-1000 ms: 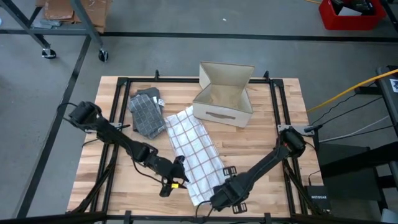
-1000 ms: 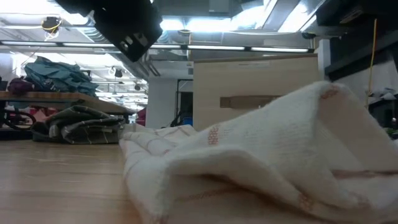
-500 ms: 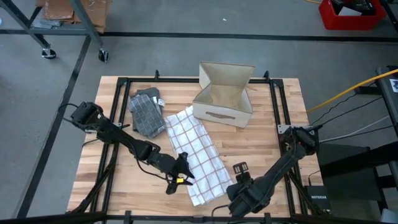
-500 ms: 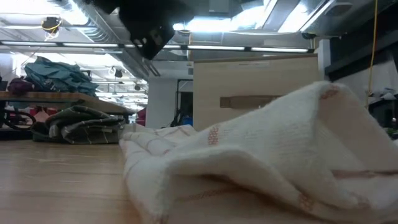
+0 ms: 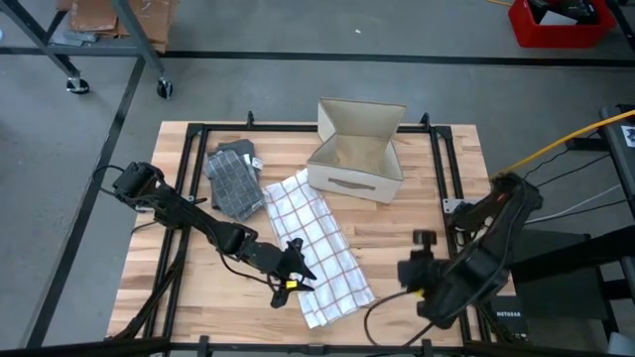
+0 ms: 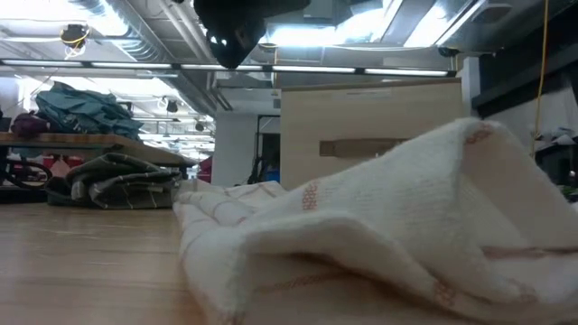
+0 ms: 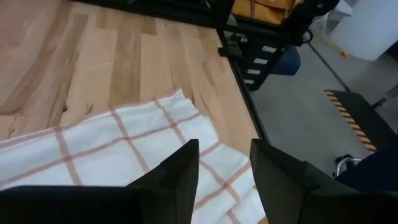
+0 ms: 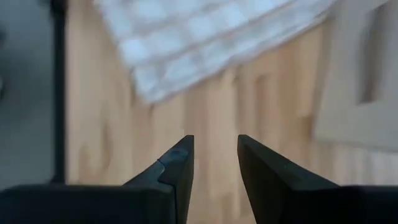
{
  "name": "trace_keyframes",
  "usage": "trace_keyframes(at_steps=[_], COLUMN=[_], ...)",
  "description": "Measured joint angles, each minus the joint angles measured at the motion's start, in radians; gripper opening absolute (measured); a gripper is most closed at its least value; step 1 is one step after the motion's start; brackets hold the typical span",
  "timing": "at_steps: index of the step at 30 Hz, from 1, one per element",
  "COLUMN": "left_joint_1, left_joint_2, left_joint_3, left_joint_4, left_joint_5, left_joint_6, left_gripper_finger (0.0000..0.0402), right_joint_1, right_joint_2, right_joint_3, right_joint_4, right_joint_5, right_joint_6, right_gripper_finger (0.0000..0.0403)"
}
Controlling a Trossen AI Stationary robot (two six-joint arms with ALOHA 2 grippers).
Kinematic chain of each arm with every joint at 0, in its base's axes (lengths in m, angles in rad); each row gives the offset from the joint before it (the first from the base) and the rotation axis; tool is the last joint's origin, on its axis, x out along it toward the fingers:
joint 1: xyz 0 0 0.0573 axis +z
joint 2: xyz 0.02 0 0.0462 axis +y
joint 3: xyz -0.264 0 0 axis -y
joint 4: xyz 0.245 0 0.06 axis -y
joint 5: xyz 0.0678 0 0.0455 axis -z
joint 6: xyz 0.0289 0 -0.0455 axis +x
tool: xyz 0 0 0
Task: Fold towel
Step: Fold the white towel
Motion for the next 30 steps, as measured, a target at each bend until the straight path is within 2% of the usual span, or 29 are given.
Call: trace_keyframes(at_steps=[4,6,8,14,18,21,26,30], left_joint_1=[0.000,0.000,0.000,0.000,0.000,0.001,0.000,0.000], left_joint_2=[0.000,0.000,0.000,0.000,0.000,0.000,0.000,0.000], left_joint_3=[0.000,0.000,0.000,0.000,0.000,0.000,0.000,0.000], left_joint_4=[-0.036,-0.052,-0.061,-0.066,-0.068,-0.068,-0.068,-0.072], left_joint_5=[-0.018,-0.036,-0.053,-0.063,-0.082,-0.087,-0.091,-0.092], left_joint_6=[-0.001,-0.001,-0.002,-0.030,-0.060,-0.082,-0.106,-0.074], left_gripper_finger=[0.0137,0.0137,0.0137,0.0137,0.0136,0.0136,0.0136,0.0136], right_joint_1=[0.010,0.009,0.009,0.010,0.011,0.010,0.009,0.009], right_joint_2=[-0.031,-0.033,-0.034,-0.053,-0.125,-0.227,-0.399,-0.441], right_joint_3=[-0.004,-0.027,-0.073,-0.262,-0.378,-0.494,-0.767,-0.940], right_joint_4=[0.001,0.002,0.001,0.001,0.042,0.222,0.628,0.917], right_joint_5=[0.190,0.227,0.201,-0.011,0.006,0.051,0.044,0.033], right_joint_6=[0.039,0.040,0.040,0.052,0.085,0.096,0.100,0.181], right_gripper_finger=[0.0127,0.0127,0.0127,0.0127,0.0127,0.0127,0.0127,0.0127])
